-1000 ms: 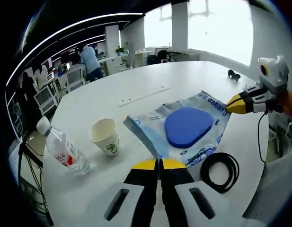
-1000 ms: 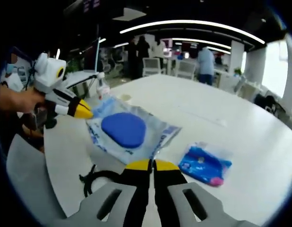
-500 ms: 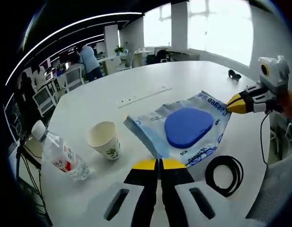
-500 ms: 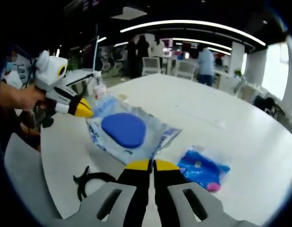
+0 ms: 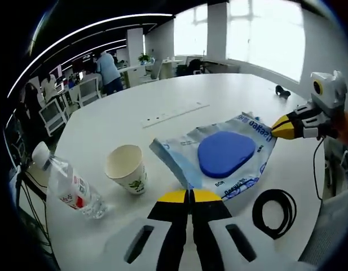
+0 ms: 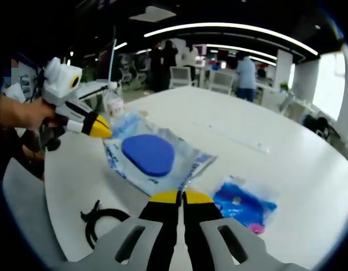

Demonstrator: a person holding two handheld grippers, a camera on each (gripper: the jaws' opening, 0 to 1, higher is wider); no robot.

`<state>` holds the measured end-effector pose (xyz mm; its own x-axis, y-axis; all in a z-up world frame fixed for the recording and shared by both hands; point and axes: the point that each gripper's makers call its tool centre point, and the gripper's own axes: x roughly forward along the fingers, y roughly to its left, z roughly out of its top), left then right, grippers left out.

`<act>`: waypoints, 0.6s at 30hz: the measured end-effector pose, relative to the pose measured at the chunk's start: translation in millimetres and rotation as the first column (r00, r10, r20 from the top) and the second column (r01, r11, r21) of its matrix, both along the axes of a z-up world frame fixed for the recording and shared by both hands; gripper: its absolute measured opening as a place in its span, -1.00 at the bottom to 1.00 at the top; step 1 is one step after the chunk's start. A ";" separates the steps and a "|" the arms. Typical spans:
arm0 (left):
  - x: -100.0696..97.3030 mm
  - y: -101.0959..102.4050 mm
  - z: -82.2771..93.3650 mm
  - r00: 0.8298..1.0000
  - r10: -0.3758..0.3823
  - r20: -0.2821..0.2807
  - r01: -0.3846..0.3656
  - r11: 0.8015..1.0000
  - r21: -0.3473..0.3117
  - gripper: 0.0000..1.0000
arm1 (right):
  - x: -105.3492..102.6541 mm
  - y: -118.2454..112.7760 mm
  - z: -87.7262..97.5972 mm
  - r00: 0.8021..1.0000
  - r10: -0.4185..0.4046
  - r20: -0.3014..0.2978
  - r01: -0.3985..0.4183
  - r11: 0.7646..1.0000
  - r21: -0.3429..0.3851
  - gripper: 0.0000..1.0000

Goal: Arrange the tabletop items into an orderly group along one side of the table until the central work area is clear of visible clutter.

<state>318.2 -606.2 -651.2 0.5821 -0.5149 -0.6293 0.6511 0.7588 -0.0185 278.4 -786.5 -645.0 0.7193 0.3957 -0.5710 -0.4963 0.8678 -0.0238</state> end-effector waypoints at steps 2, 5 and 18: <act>1.4 0.2 -3.1 1.000 0.000 -0.004 0.000 1.000 0.001 -1.00 | 1.3 0.3 -1.7 1.000 0.001 -0.001 -0.001 1.000 -0.002 -1.00; 2.5 -0.1 -5.7 1.000 0.001 -0.009 -0.001 1.000 0.001 -1.00 | 3.2 0.1 -5.4 1.000 0.001 -0.005 -0.001 1.000 -0.004 -1.00; 13.9 -2.0 -14.8 1.000 0.004 -0.023 -0.004 1.000 -0.005 -1.00 | 11.5 -1.3 -16.8 1.000 -0.006 -0.018 0.006 1.000 -0.004 -1.00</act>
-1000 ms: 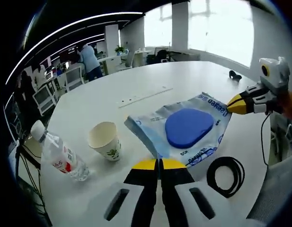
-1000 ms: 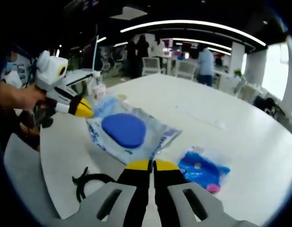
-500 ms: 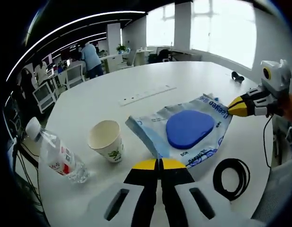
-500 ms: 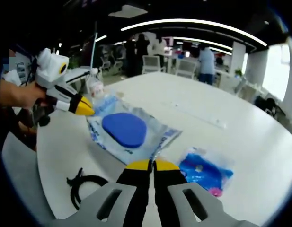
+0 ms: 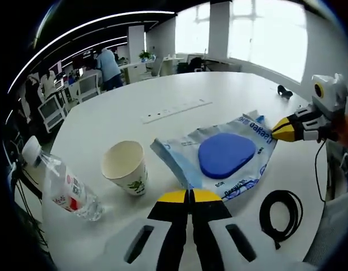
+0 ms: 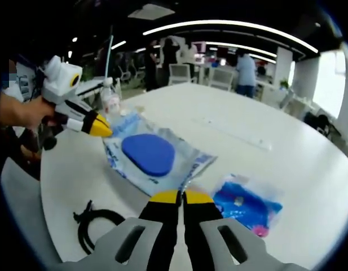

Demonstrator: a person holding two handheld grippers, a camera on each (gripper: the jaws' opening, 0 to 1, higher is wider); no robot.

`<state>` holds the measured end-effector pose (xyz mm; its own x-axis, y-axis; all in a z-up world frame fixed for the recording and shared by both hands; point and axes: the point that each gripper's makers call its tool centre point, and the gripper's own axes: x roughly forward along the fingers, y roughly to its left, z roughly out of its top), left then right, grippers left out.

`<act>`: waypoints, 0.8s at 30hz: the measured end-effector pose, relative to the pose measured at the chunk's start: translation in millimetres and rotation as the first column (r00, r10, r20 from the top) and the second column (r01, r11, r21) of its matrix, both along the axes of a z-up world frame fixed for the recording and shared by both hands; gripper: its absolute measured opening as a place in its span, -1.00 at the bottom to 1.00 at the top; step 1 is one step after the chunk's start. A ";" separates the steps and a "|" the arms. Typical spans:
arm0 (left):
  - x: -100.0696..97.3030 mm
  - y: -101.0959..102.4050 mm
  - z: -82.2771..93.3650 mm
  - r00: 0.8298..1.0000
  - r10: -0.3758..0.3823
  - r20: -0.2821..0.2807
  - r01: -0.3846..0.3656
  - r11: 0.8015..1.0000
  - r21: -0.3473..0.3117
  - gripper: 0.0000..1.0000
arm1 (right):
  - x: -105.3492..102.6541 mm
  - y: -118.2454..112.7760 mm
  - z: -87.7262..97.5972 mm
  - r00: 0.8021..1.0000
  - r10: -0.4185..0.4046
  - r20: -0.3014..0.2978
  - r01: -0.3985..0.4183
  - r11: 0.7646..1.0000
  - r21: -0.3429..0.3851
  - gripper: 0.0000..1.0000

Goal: Arrange the tabletop items into an orderly group along one side of the table until the central work area is clear of visible clutter.

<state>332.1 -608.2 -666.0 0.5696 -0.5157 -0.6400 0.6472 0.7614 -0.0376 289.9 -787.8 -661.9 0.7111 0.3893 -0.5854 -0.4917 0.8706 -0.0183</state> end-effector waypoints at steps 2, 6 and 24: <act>1.2 -0.9 -1.8 1.000 -0.002 -0.002 0.002 1.000 0.001 -1.00 | 1.7 -0.6 -2.4 1.000 -0.001 -0.003 0.001 1.000 -0.002 -1.00; 5.3 -1.6 -5.7 1.000 0.001 -0.006 -0.001 1.000 -0.001 -1.00 | 5.8 -1.6 -6.2 1.000 -0.002 -0.007 0.002 1.000 -0.004 -1.00; 20.1 -5.7 -19.9 1.000 0.003 -0.021 -0.002 1.000 0.007 -1.00 | 20.6 -4.7 -23.5 1.000 -0.002 -0.017 0.001 1.000 -0.021 -1.00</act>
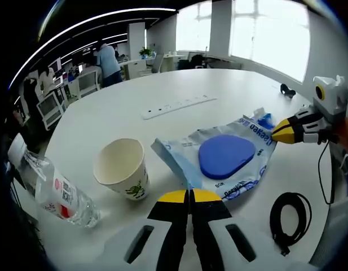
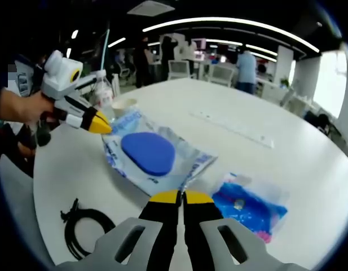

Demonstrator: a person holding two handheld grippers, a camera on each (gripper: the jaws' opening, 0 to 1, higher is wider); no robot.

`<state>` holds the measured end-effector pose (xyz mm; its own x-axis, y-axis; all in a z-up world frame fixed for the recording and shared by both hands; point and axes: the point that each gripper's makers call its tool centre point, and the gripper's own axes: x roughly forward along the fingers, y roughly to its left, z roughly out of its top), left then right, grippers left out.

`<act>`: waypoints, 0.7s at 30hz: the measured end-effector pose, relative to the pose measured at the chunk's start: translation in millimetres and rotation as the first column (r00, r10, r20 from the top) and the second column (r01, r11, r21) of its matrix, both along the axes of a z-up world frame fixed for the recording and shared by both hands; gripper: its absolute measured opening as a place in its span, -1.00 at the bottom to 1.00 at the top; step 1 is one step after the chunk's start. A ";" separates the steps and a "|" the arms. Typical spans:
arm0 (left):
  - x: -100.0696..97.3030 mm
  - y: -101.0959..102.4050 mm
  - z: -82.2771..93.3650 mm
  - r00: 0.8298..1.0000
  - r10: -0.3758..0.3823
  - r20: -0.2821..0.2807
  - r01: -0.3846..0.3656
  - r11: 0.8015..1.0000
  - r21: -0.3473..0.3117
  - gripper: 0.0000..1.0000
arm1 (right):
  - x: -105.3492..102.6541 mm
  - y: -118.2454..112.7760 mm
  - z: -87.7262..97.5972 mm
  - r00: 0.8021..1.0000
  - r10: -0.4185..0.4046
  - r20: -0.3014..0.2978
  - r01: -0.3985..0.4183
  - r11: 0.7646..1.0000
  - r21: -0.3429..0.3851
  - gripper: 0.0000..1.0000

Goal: Arrange the tabletop items into an orderly group along one side of the table until the central work area is clear of visible clutter.

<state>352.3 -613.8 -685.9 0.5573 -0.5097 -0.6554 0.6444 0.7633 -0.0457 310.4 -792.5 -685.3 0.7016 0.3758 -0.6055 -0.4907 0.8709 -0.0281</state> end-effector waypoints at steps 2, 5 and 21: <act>1.9 -0.5 -1.9 1.000 0.001 -0.003 -0.001 1.000 -0.002 -1.00 | 1.1 -1.0 -1.4 1.000 0.000 0.000 0.000 1.000 -0.003 -1.00; 3.5 -2.1 -3.9 1.000 0.000 -0.004 0.000 1.000 -0.003 -1.00 | 3.4 -2.5 -4.3 1.000 -0.001 -0.003 0.001 1.000 -0.006 -1.00; 13.8 -2.4 -25.4 0.999 0.019 -0.027 -0.019 1.000 -0.001 -1.00 | 15.4 -2.8 -23.8 1.000 0.003 -0.011 -0.004 0.999 -0.045 -1.00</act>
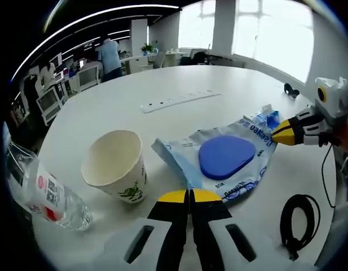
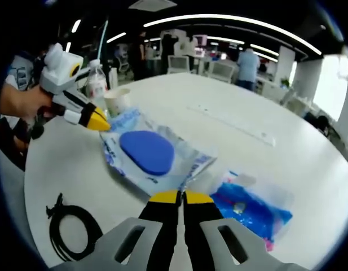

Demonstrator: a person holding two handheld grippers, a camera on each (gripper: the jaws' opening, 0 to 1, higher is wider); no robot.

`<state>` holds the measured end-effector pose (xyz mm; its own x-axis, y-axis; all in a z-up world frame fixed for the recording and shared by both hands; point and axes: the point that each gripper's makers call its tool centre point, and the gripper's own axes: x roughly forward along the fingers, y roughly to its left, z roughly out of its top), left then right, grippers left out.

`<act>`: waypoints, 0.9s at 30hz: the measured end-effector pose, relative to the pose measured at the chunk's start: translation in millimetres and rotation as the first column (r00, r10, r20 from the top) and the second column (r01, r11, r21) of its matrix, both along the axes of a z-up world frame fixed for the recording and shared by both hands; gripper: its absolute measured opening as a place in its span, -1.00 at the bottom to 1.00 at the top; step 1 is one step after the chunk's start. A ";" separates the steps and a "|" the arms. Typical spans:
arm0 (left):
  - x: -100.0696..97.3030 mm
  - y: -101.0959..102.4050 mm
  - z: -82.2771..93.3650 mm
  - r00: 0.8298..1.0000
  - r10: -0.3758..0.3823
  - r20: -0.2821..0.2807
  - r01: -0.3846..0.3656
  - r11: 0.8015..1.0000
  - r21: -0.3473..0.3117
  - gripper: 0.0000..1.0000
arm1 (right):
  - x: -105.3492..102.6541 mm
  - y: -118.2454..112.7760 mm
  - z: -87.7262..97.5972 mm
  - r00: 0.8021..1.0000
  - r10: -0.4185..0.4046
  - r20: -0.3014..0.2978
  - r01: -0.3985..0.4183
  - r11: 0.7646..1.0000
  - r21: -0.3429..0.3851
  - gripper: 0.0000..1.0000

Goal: Arrange the tabletop items into an orderly group along one side of the table until the central work area is clear of visible clutter.

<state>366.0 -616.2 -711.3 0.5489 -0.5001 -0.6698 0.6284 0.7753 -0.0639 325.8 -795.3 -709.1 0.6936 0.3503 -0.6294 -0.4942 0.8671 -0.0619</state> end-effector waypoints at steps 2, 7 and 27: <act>-0.5 -0.2 -1.5 1.000 0.000 -0.003 0.000 1.000 0.000 -1.00 | 1.3 -0.3 -2.4 1.000 0.002 0.000 -0.002 1.000 -0.009 -1.00; 0.8 -0.7 -9.6 1.000 0.003 -0.010 -0.003 1.000 0.010 -0.99 | 5.1 0.1 -11.5 1.000 -0.006 -0.013 0.005 1.000 -0.030 -1.00; 10.8 0.3 -16.6 0.999 0.015 0.044 -0.017 0.999 0.049 -0.97 | 15.5 -4.1 -17.4 0.999 -0.037 0.024 0.039 0.994 -0.100 -0.99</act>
